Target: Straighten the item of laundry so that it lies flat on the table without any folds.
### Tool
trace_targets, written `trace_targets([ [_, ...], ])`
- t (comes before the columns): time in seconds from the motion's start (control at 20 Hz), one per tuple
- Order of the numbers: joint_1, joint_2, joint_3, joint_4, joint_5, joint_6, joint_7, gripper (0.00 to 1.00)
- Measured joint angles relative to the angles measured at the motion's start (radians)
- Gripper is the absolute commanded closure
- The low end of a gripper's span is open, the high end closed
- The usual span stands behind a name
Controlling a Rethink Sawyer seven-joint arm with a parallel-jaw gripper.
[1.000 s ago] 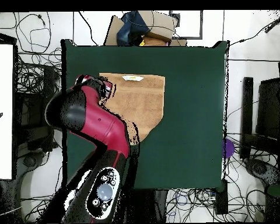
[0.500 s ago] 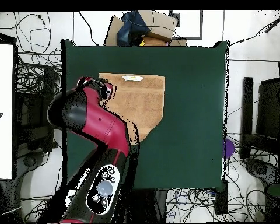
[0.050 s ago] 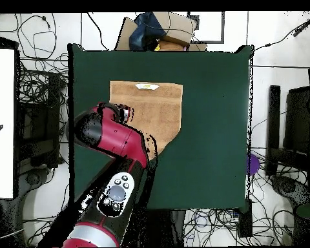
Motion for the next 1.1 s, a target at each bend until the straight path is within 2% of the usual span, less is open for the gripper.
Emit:
trace_targets([
  [0.4,-0.076,0.036,0.0,0.009,-0.201,0.02,0.0,1.0],
  [1.1,-0.308,-0.079,0.031,0.108,-0.518,0.02,0.0,1.0],
])
